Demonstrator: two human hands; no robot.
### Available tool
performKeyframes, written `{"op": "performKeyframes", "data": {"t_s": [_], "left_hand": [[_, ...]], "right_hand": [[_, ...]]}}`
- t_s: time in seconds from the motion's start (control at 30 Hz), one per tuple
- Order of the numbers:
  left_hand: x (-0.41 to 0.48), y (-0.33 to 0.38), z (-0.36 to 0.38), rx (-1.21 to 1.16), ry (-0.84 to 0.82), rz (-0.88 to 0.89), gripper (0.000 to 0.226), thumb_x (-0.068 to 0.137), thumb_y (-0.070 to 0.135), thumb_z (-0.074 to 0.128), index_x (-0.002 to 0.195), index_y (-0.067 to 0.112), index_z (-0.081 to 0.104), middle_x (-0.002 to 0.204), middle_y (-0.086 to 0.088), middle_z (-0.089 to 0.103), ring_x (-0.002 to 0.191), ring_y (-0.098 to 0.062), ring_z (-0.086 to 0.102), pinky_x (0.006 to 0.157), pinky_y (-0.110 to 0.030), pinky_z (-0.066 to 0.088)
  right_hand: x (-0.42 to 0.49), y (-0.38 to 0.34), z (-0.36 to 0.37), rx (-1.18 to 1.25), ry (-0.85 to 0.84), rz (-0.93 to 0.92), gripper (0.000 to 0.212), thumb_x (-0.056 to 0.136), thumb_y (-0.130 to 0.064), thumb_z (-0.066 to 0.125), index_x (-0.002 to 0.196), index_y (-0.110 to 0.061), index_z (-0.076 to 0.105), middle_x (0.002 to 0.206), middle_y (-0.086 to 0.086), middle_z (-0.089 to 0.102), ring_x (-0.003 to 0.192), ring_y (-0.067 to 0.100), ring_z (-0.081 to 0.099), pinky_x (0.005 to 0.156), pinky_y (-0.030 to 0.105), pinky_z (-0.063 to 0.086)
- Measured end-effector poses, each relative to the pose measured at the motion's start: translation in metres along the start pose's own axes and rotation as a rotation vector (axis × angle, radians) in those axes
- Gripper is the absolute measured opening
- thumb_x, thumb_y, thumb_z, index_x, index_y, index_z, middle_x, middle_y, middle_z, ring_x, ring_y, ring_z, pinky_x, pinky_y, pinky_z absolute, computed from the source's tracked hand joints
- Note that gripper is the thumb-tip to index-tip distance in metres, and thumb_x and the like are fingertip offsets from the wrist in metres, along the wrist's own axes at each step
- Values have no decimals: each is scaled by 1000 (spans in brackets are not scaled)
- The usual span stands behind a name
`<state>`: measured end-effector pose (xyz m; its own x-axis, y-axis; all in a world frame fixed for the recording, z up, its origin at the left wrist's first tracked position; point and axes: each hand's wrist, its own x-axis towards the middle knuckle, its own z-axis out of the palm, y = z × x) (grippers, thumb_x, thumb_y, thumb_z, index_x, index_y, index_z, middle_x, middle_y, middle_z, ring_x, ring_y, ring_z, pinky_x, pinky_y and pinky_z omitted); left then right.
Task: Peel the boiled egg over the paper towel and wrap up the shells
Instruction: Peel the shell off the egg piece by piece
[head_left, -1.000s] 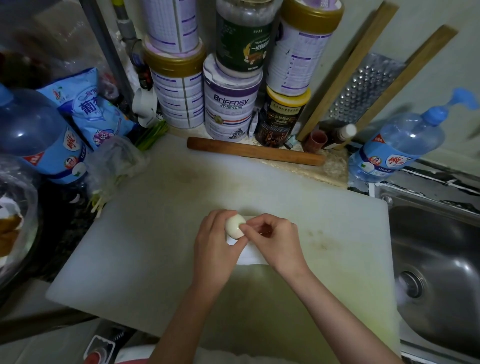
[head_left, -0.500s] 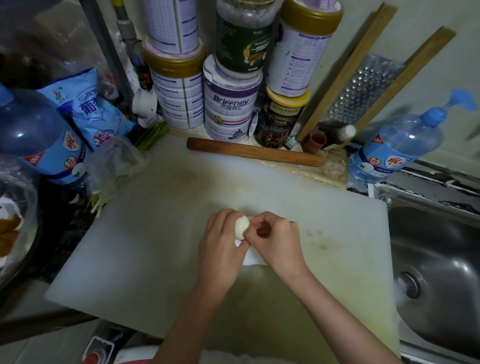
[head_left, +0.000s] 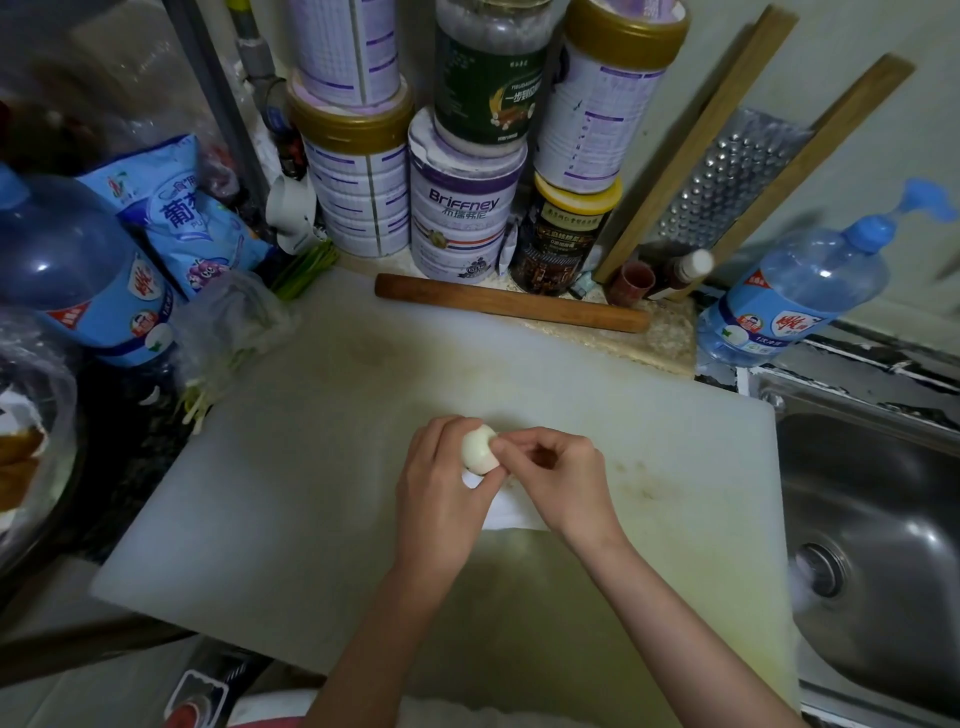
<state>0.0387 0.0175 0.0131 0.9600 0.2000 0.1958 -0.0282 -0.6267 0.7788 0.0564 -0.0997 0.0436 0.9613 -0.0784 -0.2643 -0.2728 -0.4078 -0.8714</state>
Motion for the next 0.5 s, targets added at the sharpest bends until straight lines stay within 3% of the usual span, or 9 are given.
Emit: {"op": "performKeyframes", "data": {"t_s": [0.2, 0.37, 0.5], "left_hand": [[-1, 1, 2, -70, 18, -45, 37, 67, 19, 80, 99, 14, 62, 100, 3, 61, 92, -19, 59, 75, -33, 51], [-2, -1, 2, -19, -5, -4, 38, 65, 14, 80, 99, 13, 62, 101, 1, 62, 93, -19, 58, 76, -13, 36], [-2, -1, 1, -8, -21, 4, 39, 65, 11, 80, 99, 12, 62, 102, 1, 62, 94, -20, 59, 79, -10, 33]], "right_hand": [[4, 3, 0, 145, 11, 126, 3, 78, -16, 73, 78, -14, 75, 77, 0, 74, 77, 10, 69, 78, 23, 54], [3, 1, -1, -31, 32, 8, 12, 77, -10, 68, 71, -18, 74, 70, -8, 73, 69, 1, 67, 70, 13, 51], [4, 0, -1, -161, 55, -75, 10, 74, -8, 67, 70, -15, 73, 66, -9, 71, 63, 0, 64, 66, 13, 51]]}}
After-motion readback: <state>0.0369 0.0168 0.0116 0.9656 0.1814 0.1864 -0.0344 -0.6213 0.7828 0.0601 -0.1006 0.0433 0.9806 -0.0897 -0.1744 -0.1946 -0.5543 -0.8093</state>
